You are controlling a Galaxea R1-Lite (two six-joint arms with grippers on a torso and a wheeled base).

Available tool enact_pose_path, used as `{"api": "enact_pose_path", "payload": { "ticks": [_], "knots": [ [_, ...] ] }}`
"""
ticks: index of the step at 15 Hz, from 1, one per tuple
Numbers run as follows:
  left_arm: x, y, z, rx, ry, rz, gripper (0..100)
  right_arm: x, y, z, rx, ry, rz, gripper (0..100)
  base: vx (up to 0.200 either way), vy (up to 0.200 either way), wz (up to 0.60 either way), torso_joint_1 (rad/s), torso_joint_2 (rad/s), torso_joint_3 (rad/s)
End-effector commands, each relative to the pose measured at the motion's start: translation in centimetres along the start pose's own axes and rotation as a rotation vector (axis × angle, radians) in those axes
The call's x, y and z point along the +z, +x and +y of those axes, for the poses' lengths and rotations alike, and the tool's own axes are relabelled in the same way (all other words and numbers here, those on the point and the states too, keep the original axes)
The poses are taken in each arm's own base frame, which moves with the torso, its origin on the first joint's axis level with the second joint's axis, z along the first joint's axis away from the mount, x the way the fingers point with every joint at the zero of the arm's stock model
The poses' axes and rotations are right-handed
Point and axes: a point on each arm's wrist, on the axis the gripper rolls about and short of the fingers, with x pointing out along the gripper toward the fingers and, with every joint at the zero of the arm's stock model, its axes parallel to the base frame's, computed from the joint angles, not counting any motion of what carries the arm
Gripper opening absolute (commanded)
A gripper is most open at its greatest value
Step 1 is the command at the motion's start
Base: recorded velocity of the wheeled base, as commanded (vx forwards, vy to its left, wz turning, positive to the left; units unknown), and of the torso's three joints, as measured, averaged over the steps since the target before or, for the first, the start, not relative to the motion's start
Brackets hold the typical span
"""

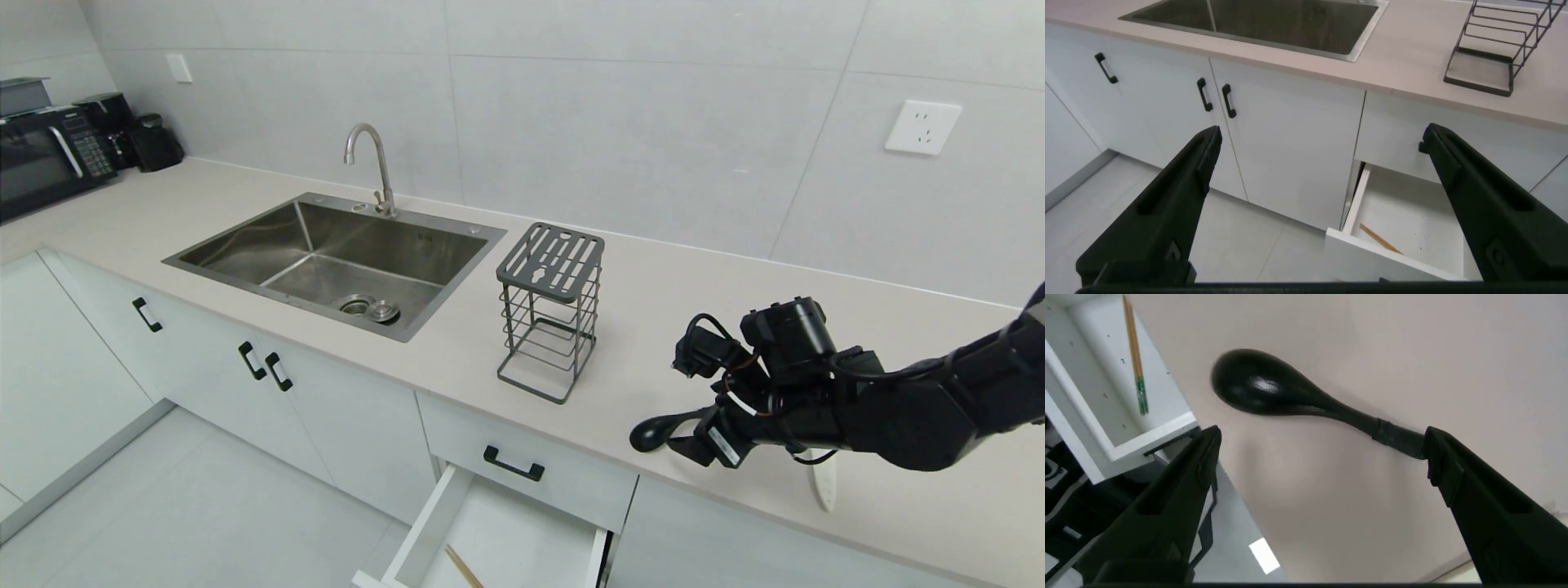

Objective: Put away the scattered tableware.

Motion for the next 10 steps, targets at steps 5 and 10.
{"api": "enact_pose_path", "payload": {
  "ticks": [5, 10],
  "knots": [
    [0.0, 0.0, 0.0, 0.0, 0.0, 0.002, 100, -0.2, 2.7, -0.6, -0.001, 0.011, 0.041, 100, 0.0, 0.0, 0.0, 0.0, 0.0, 0.0],
    [0.0, 0.0, 0.0, 0.002, 0.0, 0.002, 100, -0.2, 3.7, -0.7, 0.001, 0.012, 0.052, 100, 0.0, 0.0, 0.0, 0.0, 0.0, 0.0]
  ]
}}
